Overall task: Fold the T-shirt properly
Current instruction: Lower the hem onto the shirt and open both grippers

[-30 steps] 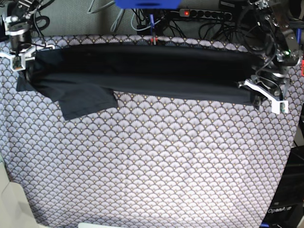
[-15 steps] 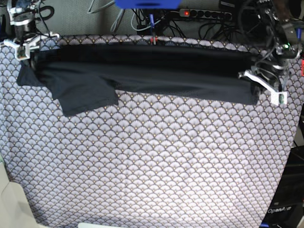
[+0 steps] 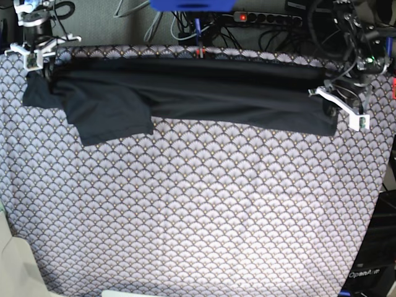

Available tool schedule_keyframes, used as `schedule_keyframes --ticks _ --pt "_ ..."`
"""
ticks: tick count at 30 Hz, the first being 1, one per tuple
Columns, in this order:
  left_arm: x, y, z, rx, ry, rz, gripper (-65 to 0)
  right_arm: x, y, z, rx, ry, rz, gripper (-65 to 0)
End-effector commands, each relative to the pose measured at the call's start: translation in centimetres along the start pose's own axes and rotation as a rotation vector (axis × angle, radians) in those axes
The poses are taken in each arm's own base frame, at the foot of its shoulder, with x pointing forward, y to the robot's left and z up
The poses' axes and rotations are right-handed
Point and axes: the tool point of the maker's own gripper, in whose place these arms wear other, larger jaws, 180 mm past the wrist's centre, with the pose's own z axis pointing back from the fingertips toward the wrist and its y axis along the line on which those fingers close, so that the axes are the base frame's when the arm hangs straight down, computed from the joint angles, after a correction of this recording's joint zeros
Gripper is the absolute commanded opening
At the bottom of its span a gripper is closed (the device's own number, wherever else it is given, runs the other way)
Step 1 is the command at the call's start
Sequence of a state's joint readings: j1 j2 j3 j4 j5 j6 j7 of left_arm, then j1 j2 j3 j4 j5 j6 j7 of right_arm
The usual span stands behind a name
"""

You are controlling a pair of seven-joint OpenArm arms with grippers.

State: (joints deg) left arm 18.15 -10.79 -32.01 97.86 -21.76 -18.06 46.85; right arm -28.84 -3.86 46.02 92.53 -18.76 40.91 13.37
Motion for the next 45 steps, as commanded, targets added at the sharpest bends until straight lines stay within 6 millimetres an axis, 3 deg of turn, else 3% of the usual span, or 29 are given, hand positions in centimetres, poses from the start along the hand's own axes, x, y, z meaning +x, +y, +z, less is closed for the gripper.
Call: schedule_keyframes --ticks 1,10,18,25,29,39,42,45 --pt "1.4 0.9 0.4 0.027 -0.037 -0.025 -65.0 0.4 -0.8 0.6 -0.026 -0.019 0.008 -65.0" --pt "0.4 1.2 0.7 0.033 -0.01 -0.029 -63.8 -0.7 -0.4 1.4 -0.038 0.008 -0.02 -65.0" --pt "-1.0 -0.1 0.3 -0.067 0.027 -0.113 -43.6 -1.5 -0.1 2.1 -0.036 0.035 -0.023 -64.9" --pt "-2.4 -1.0 0.7 -0.126 0.049 -0.165 -29.1 -1.9 -0.1 2.3 -0.034 0.053 -0.023 -53.4" --pt "-3.0 -1.1 0.9 -0.134 0.061 -0.173 -22.4 -2.0 -0.1 2.4 -0.033 0.054 -0.023 -51.5" --pt "-4.0 -0.8 1.3 -0.132 0.083 -0.171 -13.4 -2.1 -1.5 2.7 -0.075 0.058 -0.02 -51.5" --pt "-3.9 -1.6 1.4 -0.168 0.079 -0.202 -13.1 -2.1 -1.4 2.7 -0.075 0.058 -0.022 -51.2" --pt "-4.0 -1.9 1.4 -0.186 0.08 -0.217 -13.1 -2.1 -1.5 2.7 -0.075 0.059 -0.02 -46.7"
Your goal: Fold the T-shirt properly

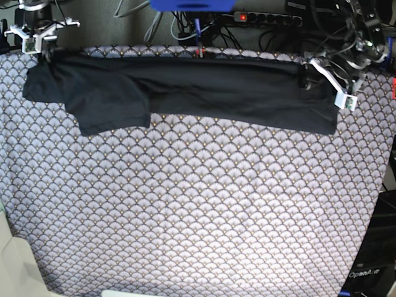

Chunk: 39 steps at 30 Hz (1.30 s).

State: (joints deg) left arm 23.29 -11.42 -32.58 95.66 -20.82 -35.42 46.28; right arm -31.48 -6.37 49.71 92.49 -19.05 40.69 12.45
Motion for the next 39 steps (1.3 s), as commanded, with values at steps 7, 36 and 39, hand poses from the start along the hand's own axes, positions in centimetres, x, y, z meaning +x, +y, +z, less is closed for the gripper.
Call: schedule_keyframes --ticks 7,36,39 --pt "1.0 0.2 0.4 0.0 -0.034 -0.016 -13.1 0.1 -1.4 0.6 -0.042 0.002 0.006 -30.5" --pt "1.2 6.3 4.9 0.187 -0.123 0.078 -13.0 9.2 -8.4 0.2 -0.226 -0.277 -0.016 -25.7" --pt "0.6 6.5 5.2 0.193 -0.113 0.084 -13.0 11.7 -6.0 -0.8 -0.177 -0.344 -0.023 -25.7"
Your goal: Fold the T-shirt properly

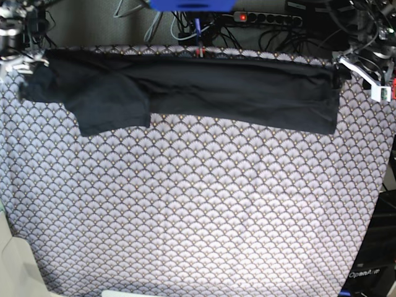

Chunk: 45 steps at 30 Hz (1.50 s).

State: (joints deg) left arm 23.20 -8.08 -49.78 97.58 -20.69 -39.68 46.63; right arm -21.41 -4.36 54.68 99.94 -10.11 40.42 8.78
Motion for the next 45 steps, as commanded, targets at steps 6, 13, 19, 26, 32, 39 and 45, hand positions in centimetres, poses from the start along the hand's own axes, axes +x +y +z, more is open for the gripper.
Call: schedule_keyframes --ticks 6,13,19,26,32,39,45 --pt "0.3 0.3 0.5 0.0 -0.016 -0.012 -13.0 2.6 6.7 -2.1 0.17 -0.023 -0.012 -25.7" --pt "-0.3 0.3 0.9 0.003 -0.002 -0.02 -13.0 1.0 10.0 -5.6 0.279 0.21 0.069 -25.6" --pt "-0.3 0.3 0.9 0.003 -0.003 -0.019 -13.0 1.5 10.5 -7.1 0.288 0.272 0.092 -25.6" --pt "-0.3 0.3 0.8 0.002 -0.003 -0.018 -13.0 -0.5 11.5 -9.1 0.311 0.368 0.042 -25.6" --pt "-0.2 0.3 0.9 0.003 -0.005 -0.021 -13.0 -1.7 12.5 -9.5 0.334 0.402 0.011 -25.6" --pt "-0.1 0.3 0.8 0.002 -0.009 -0.019 -13.0 -2.5 13.8 -9.0 0.354 0.422 -0.021 -25.6" --pt "0.0 0.3 0.8 0.003 -0.01 -0.02 -13.0 -5.9 15.9 -8.5 0.407 0.508 -0.077 -25.6"
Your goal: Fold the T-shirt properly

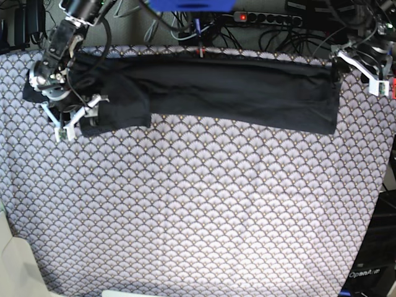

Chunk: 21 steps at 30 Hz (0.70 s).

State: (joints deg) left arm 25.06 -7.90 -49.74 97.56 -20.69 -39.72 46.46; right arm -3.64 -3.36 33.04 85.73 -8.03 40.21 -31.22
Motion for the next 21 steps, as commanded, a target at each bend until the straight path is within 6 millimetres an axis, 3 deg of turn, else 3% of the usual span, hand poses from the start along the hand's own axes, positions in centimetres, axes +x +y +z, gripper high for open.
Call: schedule_keyframes --ticks 1,5,8,10,15,19,21 --pt "1.3 0.3 0.4 0.004 -0.04 -0.022 -13.0 -0.7 0.0 -0.1 -0.002 0.039 0.0 -25.8" --pt "1.2 0.4 0.5 0.005 -0.039 -0.021 -13.0 -0.9 0.2 -0.1 0.002 0.043 -0.004 -26.5" --pt "1.2 0.4 0.5 0.005 -0.039 -0.021 -13.0 -0.9 0.2 -0.2 0.003 0.041 -0.003 -32.1" --pt "1.2 0.4 0.4 0.005 -0.039 -0.02 -13.0 -0.7 0.6 -0.3 0.011 0.04 0.004 -39.2" --pt "1.3 0.4 0.4 0.005 -0.041 -0.021 -13.0 -0.9 0.9 -0.4 0.018 0.052 0.014 -64.4" --pt "1.3 0.4 0.4 0.005 -0.041 -0.021 -13.0 -0.6 1.1 -0.3 0.024 0.043 0.031 -65.0" --pt "1.3 0.4 0.4 0.005 -0.041 -0.021 -13.0 0.5 0.6 0.2 0.005 0.014 0.048 -65.0"
